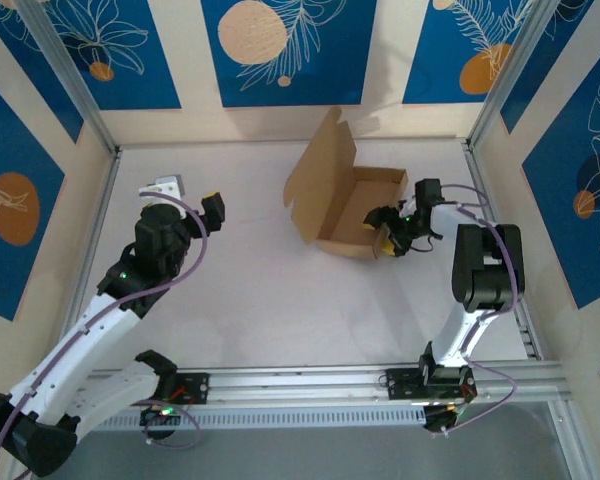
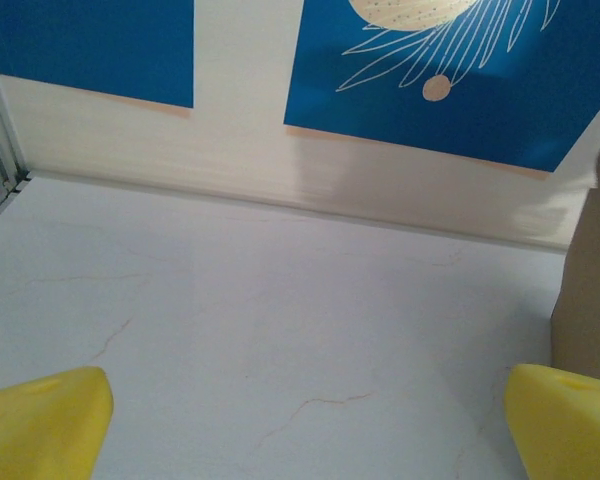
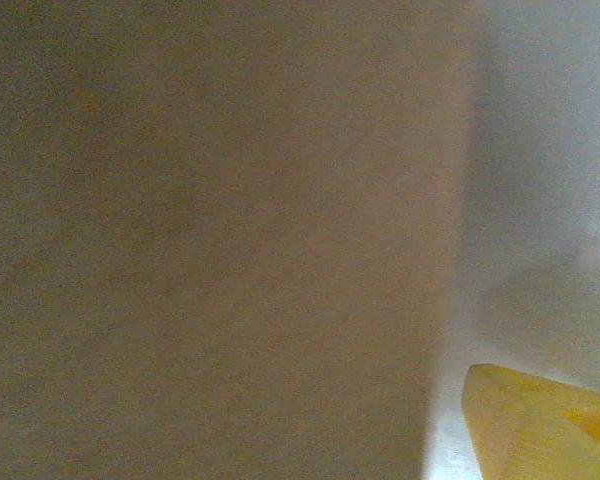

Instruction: Fold the paper box

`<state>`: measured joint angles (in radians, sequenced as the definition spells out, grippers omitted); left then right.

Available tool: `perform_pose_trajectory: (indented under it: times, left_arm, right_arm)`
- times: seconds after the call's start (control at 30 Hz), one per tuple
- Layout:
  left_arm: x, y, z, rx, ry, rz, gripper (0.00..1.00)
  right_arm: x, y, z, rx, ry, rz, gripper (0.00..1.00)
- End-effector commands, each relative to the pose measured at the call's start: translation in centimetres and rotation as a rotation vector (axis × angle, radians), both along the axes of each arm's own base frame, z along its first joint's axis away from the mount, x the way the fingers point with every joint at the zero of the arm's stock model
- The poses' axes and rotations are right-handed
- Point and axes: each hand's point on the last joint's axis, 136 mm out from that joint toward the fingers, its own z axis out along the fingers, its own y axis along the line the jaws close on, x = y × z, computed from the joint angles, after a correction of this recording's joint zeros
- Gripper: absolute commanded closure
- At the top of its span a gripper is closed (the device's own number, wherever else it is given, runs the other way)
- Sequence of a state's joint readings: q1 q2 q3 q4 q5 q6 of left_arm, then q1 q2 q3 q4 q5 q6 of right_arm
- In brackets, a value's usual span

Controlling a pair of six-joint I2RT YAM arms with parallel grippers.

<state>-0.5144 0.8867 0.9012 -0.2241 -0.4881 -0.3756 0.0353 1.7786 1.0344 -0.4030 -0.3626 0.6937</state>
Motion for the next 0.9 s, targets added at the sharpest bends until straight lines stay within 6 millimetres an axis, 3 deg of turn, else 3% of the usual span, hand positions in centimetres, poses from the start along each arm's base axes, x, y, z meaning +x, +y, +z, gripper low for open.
perform_pose_trajectory:
  times: [0.0,0.07,0.13,0.33,0.4,0.47,0.6,0.73,0.87]
  left_arm:
    - [0.2,0.2,0.1,0.002,-0.012,0.009,0.0]
    - [0.2,0.2,0.0,0.004,-0.009,0.004,0.0]
    - [0.2,0.2,-0.1,0.005,-0.006,0.004,0.0]
    - [0.3,0.0,-0.3,0.008,0.004,-0.002,0.0]
    - [0.3,-0.1,-0.3,0.007,0.006,-0.007,0.0]
    - [0.4,-0.1,-0.3,0.004,0.007,-0.009,0.0]
    - [0.3,0.3,0.0,0.008,-0.001,0.007,0.0]
    - [0.1,1.0,0.2,0.019,-0.009,0.037,0.0]
    - [0.0,1.0,0.4,0.02,-0.015,0.04,0.0]
  right_arm:
    - [-1.2,1.6,0.1,-0.084,0.022,-0.044,0.08]
    - [-2.5,2.0,-0.4,-0.11,0.05,-0.104,0.01]
    - [-3.4,2.1,-0.5,-0.118,0.064,-0.164,0.0]
    - [-3.4,1.7,1.6,-0.175,0.009,-0.167,0.0]
    - [-3.1,0.8,2.2,-0.222,-0.027,-0.166,0.09]
    - [-3.2,0.2,2.2,-0.25,-0.014,-0.19,0.28]
    - [-3.4,1.4,1.5,-0.239,0.051,-0.195,0.56]
    - [-4.2,3.7,1.0,-0.248,0.107,-0.176,0.65]
    - [-5.5,6.7,0.7,-0.244,0.148,-0.158,0.66]
